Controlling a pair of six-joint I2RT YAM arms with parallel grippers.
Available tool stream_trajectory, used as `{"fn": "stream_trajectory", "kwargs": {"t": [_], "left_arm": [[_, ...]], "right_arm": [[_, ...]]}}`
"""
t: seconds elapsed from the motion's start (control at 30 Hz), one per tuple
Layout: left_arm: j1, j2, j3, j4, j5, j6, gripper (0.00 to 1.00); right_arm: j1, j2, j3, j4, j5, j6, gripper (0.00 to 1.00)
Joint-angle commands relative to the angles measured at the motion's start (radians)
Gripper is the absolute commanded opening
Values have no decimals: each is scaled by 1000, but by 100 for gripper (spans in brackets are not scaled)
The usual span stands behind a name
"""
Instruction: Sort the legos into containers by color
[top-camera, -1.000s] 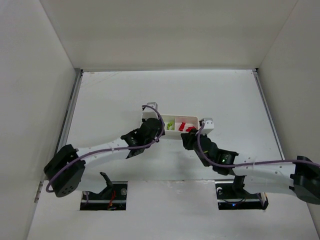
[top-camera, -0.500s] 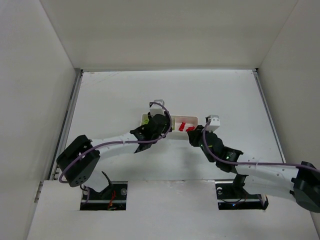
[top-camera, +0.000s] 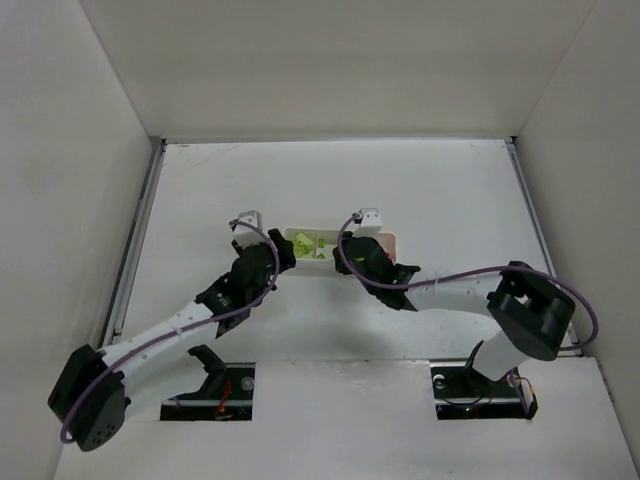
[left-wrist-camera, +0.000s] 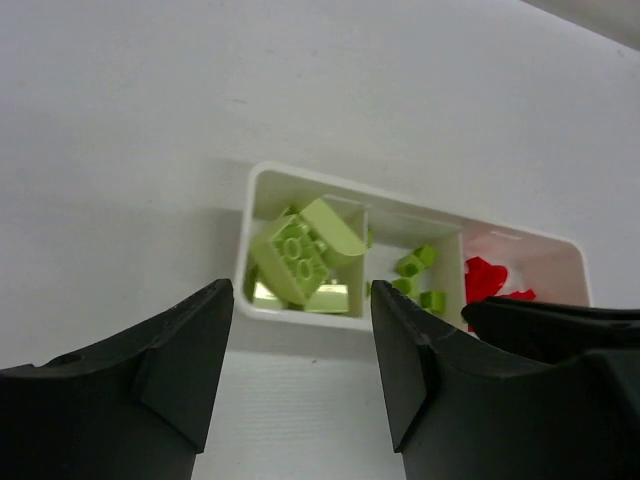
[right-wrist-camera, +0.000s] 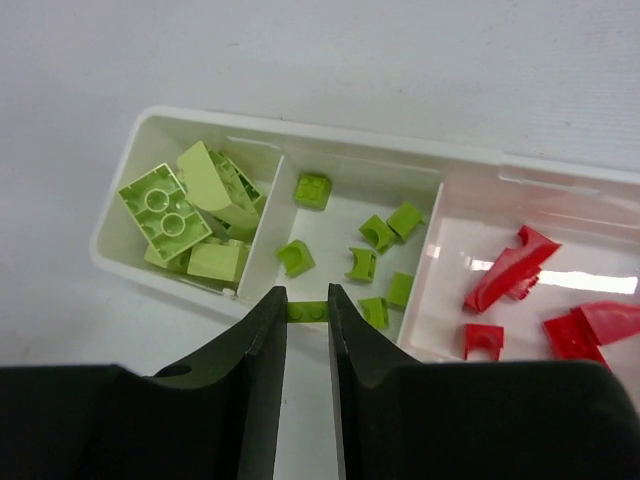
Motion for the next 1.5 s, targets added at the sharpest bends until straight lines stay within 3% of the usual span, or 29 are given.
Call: {"fn": "stream_trajectory", "kwargs": {"t": [0.0,0.07,0.17,0.23,0.3,0.43,0.6,0.77,0.83,0.9,1.07,1.47], "left_arm": [[49,-141,-65,-88,-19,-25,56],[91,-219,-98,-124,-16,-39,63],[138,-316,-107,-222,-11,-51,71],[160,-363,-116,-261,-17,-54,79],[183,-390,-124,-278,-11,-56,100],[211,-382,-119,-312,-13,-72,100],[211,-365,-92,-342,15,-92,100],[224,-399,-85,-394,24,-125,100],[243,-420,-87,-424,18,-132,100],[272,-442,-96,-450,25,-152,100],[290,-410,-89,-487,24,-168,100],[321,-273,-30,-525,36,-128,100]], "right_arm": [[-12,70,100,62,-32,-32,27],[-9,101,146,27,-11,-39,29],[-9,89,166,-6,50,-43,46],[-9,63,165,-13,67,-61,52],[-9,28,149,-16,81,-71,53],[7,-81,88,-23,130,-74,53],[22,-329,-59,-26,208,-94,55],[-22,-569,-202,-88,280,-92,71],[-54,-650,-259,-115,342,-83,100],[-99,-719,-306,-147,408,-59,100],[-173,-750,-322,-299,468,18,100],[-396,-611,-273,-391,417,201,100]]}}
